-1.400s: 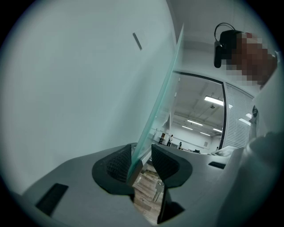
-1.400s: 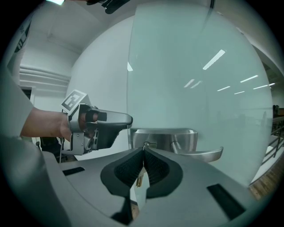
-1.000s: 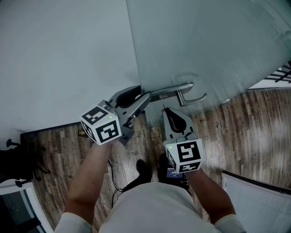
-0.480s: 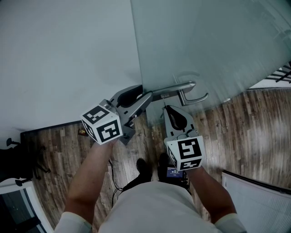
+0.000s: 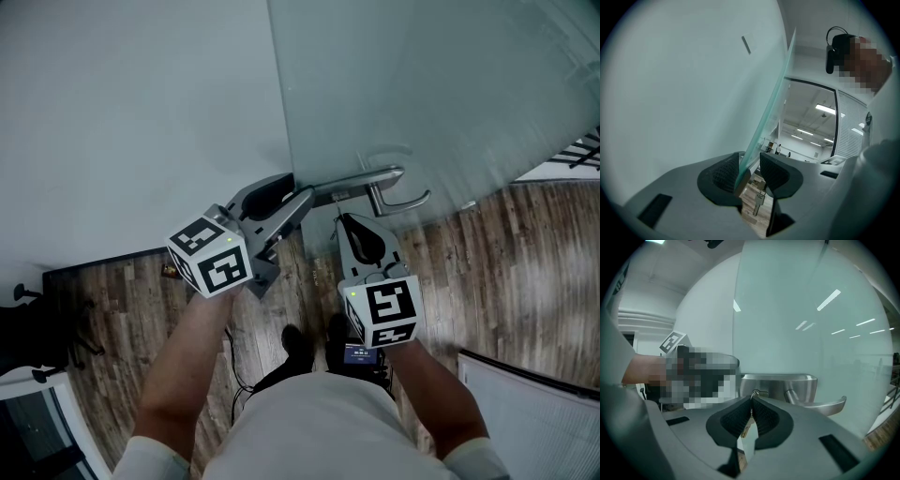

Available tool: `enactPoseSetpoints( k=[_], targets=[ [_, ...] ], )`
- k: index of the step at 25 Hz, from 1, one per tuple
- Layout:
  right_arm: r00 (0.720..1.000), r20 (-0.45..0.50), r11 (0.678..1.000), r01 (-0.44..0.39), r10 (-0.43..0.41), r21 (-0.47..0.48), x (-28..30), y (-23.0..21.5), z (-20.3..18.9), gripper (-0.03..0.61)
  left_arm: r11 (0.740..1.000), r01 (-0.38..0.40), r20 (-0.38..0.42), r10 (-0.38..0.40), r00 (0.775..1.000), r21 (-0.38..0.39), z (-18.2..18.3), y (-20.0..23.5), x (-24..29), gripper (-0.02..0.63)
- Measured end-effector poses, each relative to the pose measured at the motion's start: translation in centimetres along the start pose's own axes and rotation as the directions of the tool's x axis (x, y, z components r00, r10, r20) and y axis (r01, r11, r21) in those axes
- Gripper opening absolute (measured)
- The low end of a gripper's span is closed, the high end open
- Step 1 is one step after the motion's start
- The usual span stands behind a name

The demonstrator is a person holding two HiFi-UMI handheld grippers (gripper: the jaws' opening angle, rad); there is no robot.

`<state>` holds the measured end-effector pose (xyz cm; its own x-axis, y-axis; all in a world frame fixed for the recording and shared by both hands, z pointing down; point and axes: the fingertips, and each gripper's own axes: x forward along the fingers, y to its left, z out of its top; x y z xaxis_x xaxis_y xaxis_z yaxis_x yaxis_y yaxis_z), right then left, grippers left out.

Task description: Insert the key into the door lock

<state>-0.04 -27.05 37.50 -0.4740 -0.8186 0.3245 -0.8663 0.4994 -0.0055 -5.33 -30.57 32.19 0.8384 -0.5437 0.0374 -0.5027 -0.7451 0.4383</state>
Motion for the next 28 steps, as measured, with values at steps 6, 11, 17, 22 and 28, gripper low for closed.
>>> enactPoseSetpoints(
  k=[6,11,17,22,28],
  targets=[
    [1.000,0.002,1.000,-0.003,0.003,-0.003,0.03,0.03,0.09,0.017,1.000,-0.018,0.003,0.018,1.000,-0.009,0.17,-0.10,-0.11,0.135],
    [1.000,0.000,1.000,-0.003,0.003,-0.019,0.65,-0.09,0.27,0.017,1.000,-0.012,0.012,0.012,1.000,-0.013,0.13,-0.02,-0.07,0.135],
    [1.000,0.002,0.999,-0.007,0.007,-0.035,0.65,-0.01,0.30,0.018,1.000,-0.011,0.011,0.012,1.000,-0.010,0.14,-0.09,-0.13,0.135],
    [1.000,-0.001,1.000,-0.020,0.019,-0.021,0.71,-0.07,0.25,0.018,1.000,-0.023,0.021,0.023,1.000,-0.013,0.18,-0.05,-0.12,0.135],
    [0.998,-0.009,0.998,-0.062,0.062,-0.004,0.86,0.06,0.14,0.018,0.999,-0.030,0.025,0.030,0.999,-0.012,0.20,0.06,-0.14,0.135]
  ],
)
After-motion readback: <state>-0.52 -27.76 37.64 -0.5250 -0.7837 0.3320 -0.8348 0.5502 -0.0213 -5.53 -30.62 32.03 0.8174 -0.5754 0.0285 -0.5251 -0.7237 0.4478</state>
